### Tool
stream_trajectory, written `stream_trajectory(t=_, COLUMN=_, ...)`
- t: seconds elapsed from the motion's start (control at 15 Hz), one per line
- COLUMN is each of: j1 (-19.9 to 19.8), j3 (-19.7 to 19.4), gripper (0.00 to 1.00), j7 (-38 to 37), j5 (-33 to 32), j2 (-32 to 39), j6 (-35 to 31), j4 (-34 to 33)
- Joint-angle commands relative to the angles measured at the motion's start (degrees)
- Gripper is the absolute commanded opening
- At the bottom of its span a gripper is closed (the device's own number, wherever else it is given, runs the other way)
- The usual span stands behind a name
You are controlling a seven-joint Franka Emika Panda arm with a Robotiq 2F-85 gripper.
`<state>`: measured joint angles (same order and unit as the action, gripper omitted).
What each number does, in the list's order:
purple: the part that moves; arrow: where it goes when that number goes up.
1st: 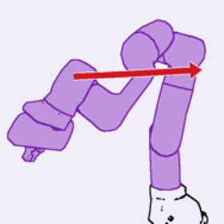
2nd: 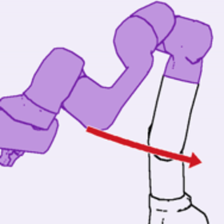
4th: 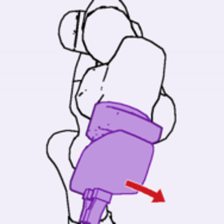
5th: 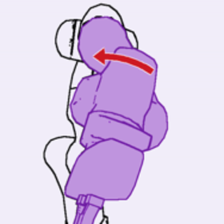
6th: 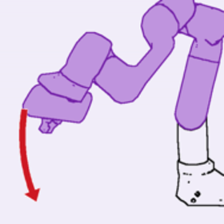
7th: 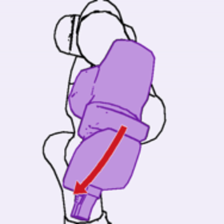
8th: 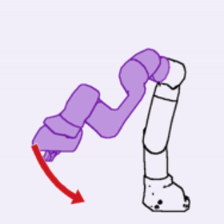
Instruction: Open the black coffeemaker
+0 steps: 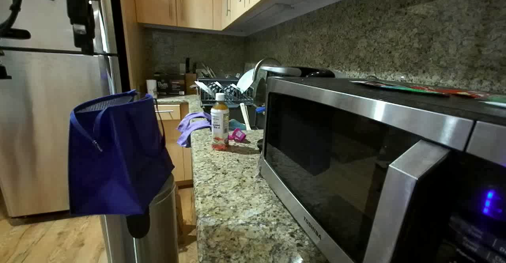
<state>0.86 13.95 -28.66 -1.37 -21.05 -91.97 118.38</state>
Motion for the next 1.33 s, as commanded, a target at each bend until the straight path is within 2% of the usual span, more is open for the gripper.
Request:
stream_trajectory(t=0.0, j1=0.91, j3=-0.74, gripper=1.0, j7=-0.25, j5=-0.27, j2=0.13, j6=0.12, j4=-0.13)
stream_trajectory(t=0.33, j1=1.3, j3=0.46, gripper=1.0, j7=2.42, j5=-7.56, j2=7.91, j6=0.5, j4=-8.78)
stream_trajectory(t=0.67, j1=4.94, j3=0.84, gripper=1.0, j7=9.81, j5=-16.82, j2=19.92, j6=0.58, j4=-20.34)
stream_trajectory(t=1.07, j1=11.26, j3=-0.68, gripper=1.0, j7=17.14, j5=-34.93, j2=32.75, j6=1.47, j4=-34.44)
stream_trajectory(t=1.2, j1=13.14, j3=-1.62, gripper=1.0, j7=19.42, j5=-41.16, j2=34.84, j6=-0.26, j4=-36.71)
stream_trajectory(t=1.27, j1=12.68, j3=-1.98, gripper=1.0, j7=16.06, j5=-36.78, j2=32.37, j6=-0.35, j4=-32.95)
